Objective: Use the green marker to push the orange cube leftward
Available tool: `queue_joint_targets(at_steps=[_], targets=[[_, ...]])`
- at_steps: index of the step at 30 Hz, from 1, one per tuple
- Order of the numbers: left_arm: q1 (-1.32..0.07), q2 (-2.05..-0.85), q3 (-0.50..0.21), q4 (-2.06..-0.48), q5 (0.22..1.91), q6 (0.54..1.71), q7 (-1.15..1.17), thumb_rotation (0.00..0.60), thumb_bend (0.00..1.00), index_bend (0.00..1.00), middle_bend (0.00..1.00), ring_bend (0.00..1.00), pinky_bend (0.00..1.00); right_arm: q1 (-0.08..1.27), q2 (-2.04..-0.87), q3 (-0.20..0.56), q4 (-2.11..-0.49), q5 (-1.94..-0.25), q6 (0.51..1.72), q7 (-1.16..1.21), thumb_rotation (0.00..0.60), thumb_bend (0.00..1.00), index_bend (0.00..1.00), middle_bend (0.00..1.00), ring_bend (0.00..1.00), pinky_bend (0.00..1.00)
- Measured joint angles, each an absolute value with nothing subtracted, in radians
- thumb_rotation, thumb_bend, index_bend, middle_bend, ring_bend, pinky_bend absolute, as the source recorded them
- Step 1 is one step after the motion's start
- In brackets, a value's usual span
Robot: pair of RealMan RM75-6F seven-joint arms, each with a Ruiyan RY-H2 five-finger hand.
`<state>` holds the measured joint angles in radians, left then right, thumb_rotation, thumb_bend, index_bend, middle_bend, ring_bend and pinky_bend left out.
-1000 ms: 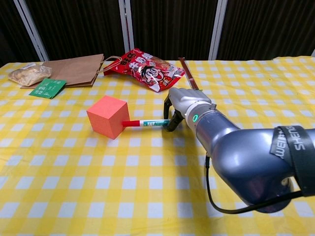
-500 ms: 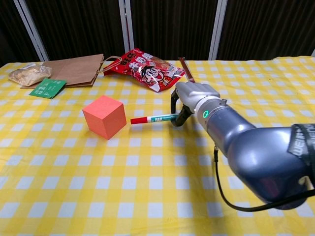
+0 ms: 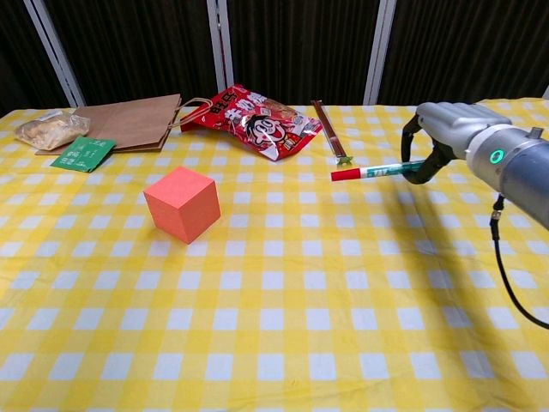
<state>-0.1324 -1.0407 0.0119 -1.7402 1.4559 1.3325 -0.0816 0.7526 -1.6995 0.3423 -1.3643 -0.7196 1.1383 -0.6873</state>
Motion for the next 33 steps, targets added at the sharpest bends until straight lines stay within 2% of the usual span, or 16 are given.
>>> queue_joint_targets(at_steps=[6, 14, 17, 25, 28, 33], targets=[[-0.134, -1.054, 0.01, -1.739, 1.456, 1.336, -0.053, 0.6, 0.02, 0.0, 0.0, 0.0, 0.0, 0.702, -1.632, 0.311, -1.347, -0.713, 1.092, -0.627, 0.6, 0.58, 0.62, 0.22, 0.03, 0.02], [-0.136, -1.07, 0.003, -1.738, 1.446, 1.337, -0.023, 0.6, 0.02, 0.0, 0.0, 0.0, 0.0, 0.677, -1.623, 0.277, -1.244, -0.719, 1.024, -0.566, 0.6, 0.58, 0.6, 0.22, 0.03, 0.02], [-0.137, -1.074, 0.0, -1.738, 1.439, 1.337, -0.016, 0.6, 0.02, 0.0, 0.0, 0.0, 0.0, 0.671, -1.622, 0.261, -1.221, -0.72, 1.007, -0.56, 0.6, 0.58, 0.53, 0.22, 0.03, 0.02], [-0.134, -1.077, -0.003, -1.739, 1.433, 1.342, -0.009, 0.6, 0.02, 0.0, 0.0, 0.0, 0.0, 0.66, -1.597, 0.246, -1.233, -0.695, 0.996, -0.581, 0.6, 0.58, 0.21, 0.14, 0.0, 0.0], [-0.133, -1.078, -0.003, -1.738, 1.433, 1.346, -0.006, 0.6, 0.02, 0.0, 0.0, 0.0, 0.0, 0.654, -1.577, 0.243, -1.266, -0.693, 1.008, -0.593, 0.6, 0.58, 0.16, 0.14, 0.0, 0.0], [-0.13, -1.081, -0.005, -1.735, 1.433, 1.354, -0.004, 0.6, 0.02, 0.0, 0.0, 0.0, 0.0, 0.634, -1.533, 0.244, -1.354, -0.702, 1.047, -0.585, 0.6, 0.58, 0.16, 0.13, 0.0, 0.0]])
